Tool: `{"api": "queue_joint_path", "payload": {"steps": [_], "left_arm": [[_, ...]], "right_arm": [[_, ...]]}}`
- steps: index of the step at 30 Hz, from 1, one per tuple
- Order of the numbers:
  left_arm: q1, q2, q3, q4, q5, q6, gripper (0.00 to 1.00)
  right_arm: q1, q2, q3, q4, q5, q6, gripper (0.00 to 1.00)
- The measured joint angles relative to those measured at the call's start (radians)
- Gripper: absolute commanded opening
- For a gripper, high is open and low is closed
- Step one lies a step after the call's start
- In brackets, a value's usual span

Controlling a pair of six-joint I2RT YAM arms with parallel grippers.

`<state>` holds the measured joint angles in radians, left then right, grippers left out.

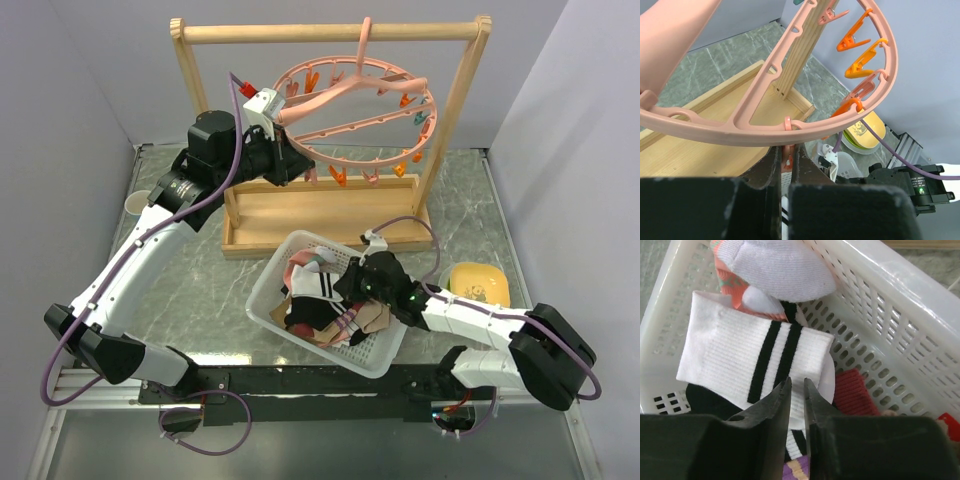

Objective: Clip the socks to the hanger
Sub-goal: Adjust the sock in the bin.

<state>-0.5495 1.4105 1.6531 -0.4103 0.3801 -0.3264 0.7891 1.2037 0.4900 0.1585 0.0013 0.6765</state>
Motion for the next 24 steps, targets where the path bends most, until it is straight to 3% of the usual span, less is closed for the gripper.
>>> {"api": "queue_joint_path", "payload": {"steps": [1, 11, 12, 13, 15, 24], "left_arm": [[0.000, 0.000, 0.000, 0.000, 0.000, 0.000, 0.01], [0.000, -0.002, 0.000, 0.000, 0.000, 0.000, 0.01], [0.000, -0.002, 0.000, 0.000, 0.000, 0.000, 0.01], [0.000, -0.004, 0.000, 0.000, 0.000, 0.000, 0.01], [0.000, -0.006, 0.000, 0.000, 0.000, 0.000, 0.01], [0.000, -0.018, -0.001, 0.000, 0.006, 0.000, 0.01]], "right_arm": [[0.000, 0.000, -0.004, 0.005, -0.001, -0.002, 0.00], [-0.001, -0.143, 0.006, -0.069, 0.043, -0.064, 0.00], [-0.001, -0.164, 0.016, -0.086, 0.052, -0.073, 0.22], [-0.001, -0.180, 0.026, -0.097, 0.060, -0.079, 0.35], [-0.001, -0.192, 0.038, -0.103, 0.069, -0.084, 0.49], [-0.001, -0.088, -0.016, -0.090, 0.057, -0.038, 0.49]]}}
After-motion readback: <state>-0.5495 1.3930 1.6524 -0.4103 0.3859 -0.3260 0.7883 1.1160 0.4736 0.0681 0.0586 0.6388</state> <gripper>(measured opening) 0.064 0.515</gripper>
